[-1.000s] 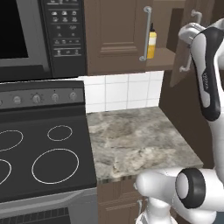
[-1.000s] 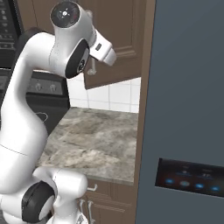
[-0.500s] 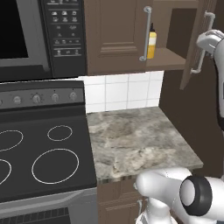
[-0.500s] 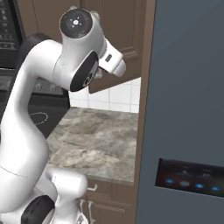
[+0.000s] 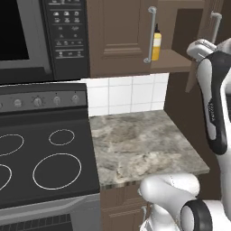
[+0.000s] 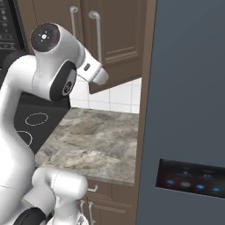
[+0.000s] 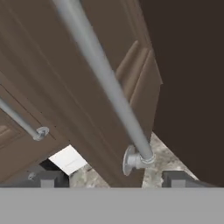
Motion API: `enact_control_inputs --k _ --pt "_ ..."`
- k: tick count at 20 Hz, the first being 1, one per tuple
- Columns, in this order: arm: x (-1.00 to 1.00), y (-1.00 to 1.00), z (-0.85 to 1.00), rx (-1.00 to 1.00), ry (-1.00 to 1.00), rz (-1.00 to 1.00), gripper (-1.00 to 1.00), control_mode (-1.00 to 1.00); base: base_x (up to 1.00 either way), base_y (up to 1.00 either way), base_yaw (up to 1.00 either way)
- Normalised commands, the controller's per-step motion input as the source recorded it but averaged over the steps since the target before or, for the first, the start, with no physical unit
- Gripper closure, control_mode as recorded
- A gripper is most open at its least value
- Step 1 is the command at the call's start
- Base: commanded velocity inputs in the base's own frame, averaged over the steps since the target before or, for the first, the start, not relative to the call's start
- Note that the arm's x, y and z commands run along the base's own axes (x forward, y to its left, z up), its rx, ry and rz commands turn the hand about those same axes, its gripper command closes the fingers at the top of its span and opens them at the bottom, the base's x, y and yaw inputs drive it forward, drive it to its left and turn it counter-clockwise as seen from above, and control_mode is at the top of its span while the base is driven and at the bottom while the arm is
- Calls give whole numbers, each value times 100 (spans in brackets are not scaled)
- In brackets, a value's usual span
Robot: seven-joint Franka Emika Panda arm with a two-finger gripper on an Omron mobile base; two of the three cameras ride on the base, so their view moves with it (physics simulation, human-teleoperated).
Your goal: Move the mustard and mayonnaise from the cabinet to the dining counter.
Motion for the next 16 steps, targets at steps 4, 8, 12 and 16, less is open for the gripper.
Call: enact_control_inputs --k 4,8,12,16 --pt "0 61 0 0 1 -18 -100 -100 0 0 0" --pt "18 53 0 0 0 -26 -100 -100 0 0 0" --pt "42 43 -1 0 0 -26 -100 -100 0 0 0" --pt "39 20 -3 0 0 -21 -100 -100 0 0 0"
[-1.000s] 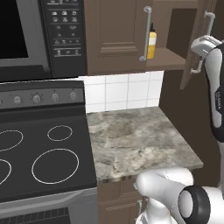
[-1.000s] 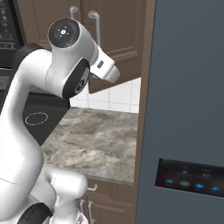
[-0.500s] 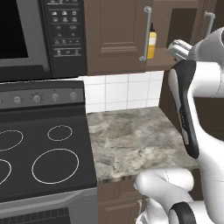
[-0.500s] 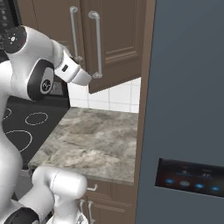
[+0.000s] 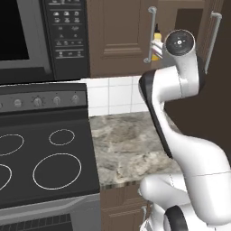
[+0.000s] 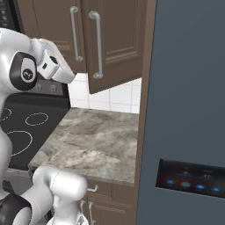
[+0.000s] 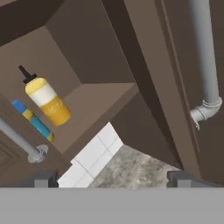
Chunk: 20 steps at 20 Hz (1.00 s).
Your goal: Move the mustard and mayonnaise from the cabinet to the dining counter.
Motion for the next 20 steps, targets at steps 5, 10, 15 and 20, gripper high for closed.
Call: enact_control_inputs --k 5,10,15,20 --pt "38 0 -17 0 -18 -7 -100 -100 0 0 0" --pt "27 -10 -28 0 -35 -4 -100 -100 0 0 0" --pt "27 -22 -18 2 -31 -9 -100 -100 0 0 0" --pt "29 -20 -3 3 -7 -18 -100 -100 0 0 0"
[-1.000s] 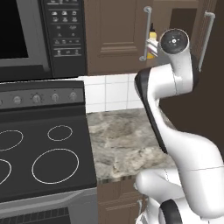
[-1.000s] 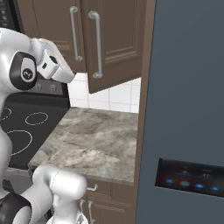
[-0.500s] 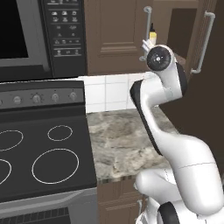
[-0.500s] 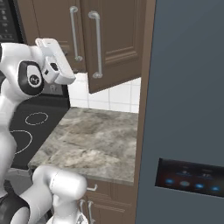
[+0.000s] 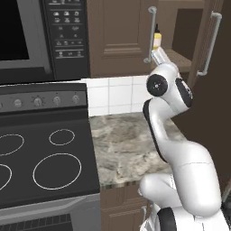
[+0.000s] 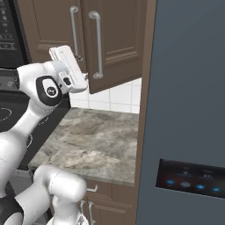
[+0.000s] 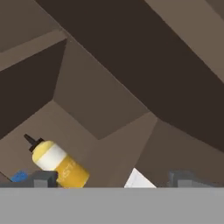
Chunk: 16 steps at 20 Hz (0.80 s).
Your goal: Move the mustard and mayonnaise from the cabinet to the dining counter.
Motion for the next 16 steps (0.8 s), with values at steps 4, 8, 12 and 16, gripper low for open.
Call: enact_control_inputs --k 4,8,12,16 --pt "8 -1 0 18 -1 -33 -100 -100 0 0 0" --pt "0 0 1 24 -1 -34 -100 -100 0 0 0" --pt "-5 -12 1 21 -10 -30 -100 -100 0 0 0" --pt "0 -35 0 14 -19 -21 -100 -100 0 0 0"
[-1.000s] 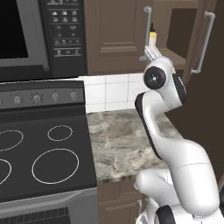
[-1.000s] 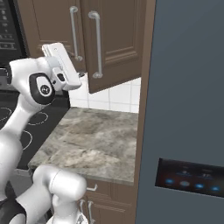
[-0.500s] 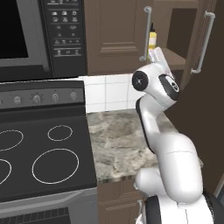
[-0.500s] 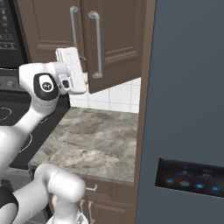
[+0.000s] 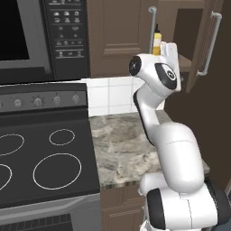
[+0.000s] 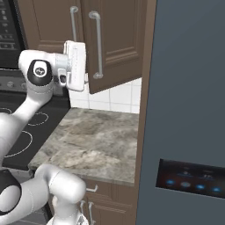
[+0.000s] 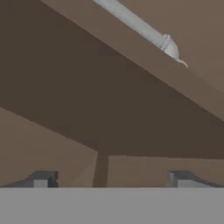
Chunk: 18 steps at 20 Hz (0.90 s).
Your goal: Move the mustard and mayonnaise from the cabinet to the dining counter.
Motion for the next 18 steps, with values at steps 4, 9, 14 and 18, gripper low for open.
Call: enact_control_inputs --k 4,9,14,18 --pt "0 -17 0 1 -34 -17 -100 -100 0 0 0" --pt "-6 -24 0 3 -26 -18 -100 -100 0 0 0" --pt "-17 -40 -3 7 -15 -19 -100 -100 0 0 0" --pt "-7 -50 -9 7 -8 -20 -100 -100 0 0 0"
